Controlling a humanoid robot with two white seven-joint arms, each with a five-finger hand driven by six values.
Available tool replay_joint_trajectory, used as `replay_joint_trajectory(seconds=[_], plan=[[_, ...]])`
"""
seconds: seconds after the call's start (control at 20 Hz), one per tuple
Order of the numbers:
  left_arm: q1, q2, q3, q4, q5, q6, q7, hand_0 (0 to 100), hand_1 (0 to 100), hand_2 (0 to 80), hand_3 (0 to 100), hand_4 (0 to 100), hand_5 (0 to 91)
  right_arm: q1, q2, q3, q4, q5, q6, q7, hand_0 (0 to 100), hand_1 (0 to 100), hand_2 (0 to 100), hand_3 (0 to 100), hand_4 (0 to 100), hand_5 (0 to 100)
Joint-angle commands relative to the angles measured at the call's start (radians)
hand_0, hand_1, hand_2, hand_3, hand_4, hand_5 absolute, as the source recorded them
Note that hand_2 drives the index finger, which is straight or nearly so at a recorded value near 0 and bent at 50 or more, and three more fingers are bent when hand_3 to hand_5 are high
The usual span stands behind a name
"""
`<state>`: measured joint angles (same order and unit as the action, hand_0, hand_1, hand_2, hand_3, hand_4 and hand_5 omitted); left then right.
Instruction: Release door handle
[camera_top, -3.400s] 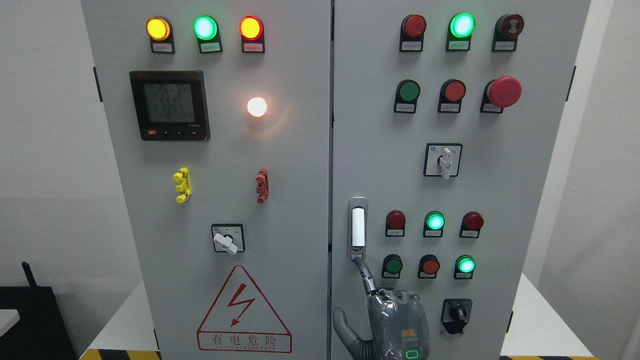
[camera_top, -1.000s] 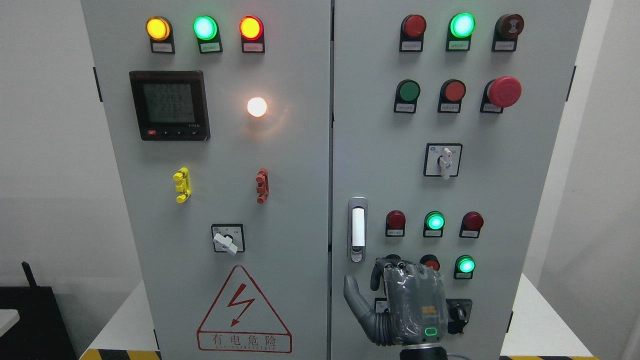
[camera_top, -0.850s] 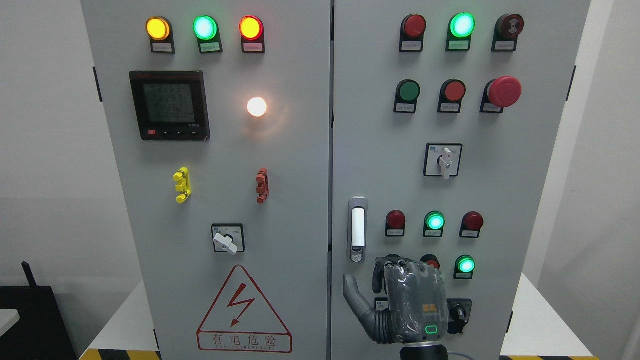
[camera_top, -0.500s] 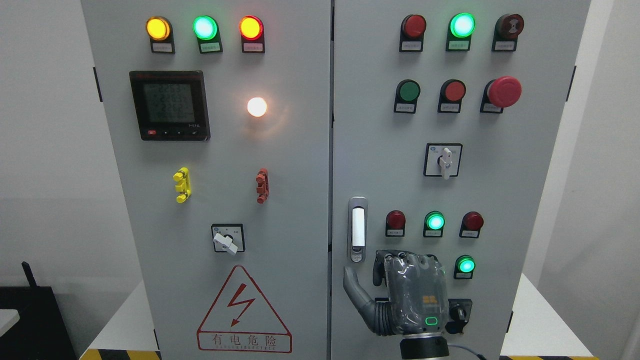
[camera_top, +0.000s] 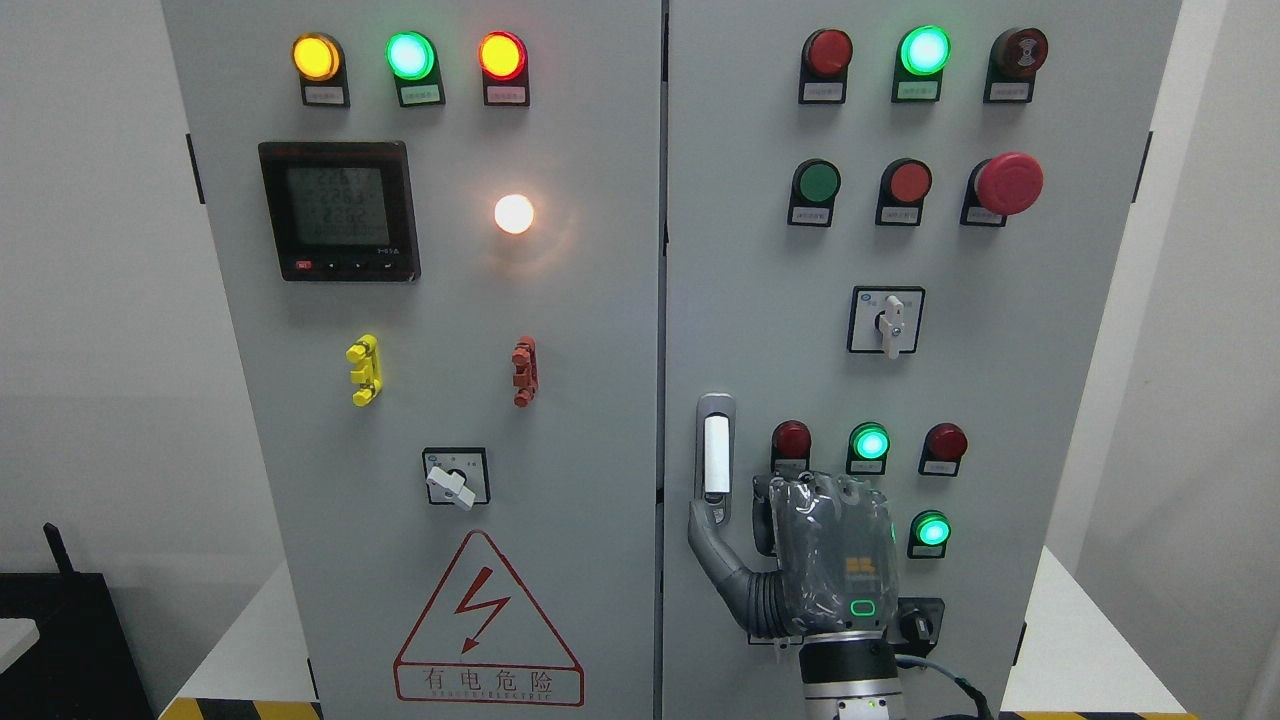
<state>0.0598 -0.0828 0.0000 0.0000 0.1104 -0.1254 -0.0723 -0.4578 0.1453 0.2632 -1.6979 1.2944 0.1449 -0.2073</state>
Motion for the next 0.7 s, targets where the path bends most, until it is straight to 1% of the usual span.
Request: replay_joint_trajectory(seconds=[0.0,0.4,0.65], plan=[[0.0,0.0,-0.012,-0.015,0.0,0.0,0.003,12,39,0.0,0,0,0.0,-0.013,0.0,0.005,0.003,0.003,0.001,0.014,33,29,100,100,100,98],[0.0,0.0,-0.012,-0.015,0.0,0.0,0.003,12,39,0.0,0,0,0.0,-0.021,0.0,0.007,0.012,0.011,0.013,0.016,32,30,100,100,100,98],[0.0,0.0,-0.012,-0.015,0.0,0.0,0.003,12,39,0.0,0,0,0.0,-0.03,0.0,0.007,0.017,0.014,0.013,0.016,33,33,100,100,100,98]])
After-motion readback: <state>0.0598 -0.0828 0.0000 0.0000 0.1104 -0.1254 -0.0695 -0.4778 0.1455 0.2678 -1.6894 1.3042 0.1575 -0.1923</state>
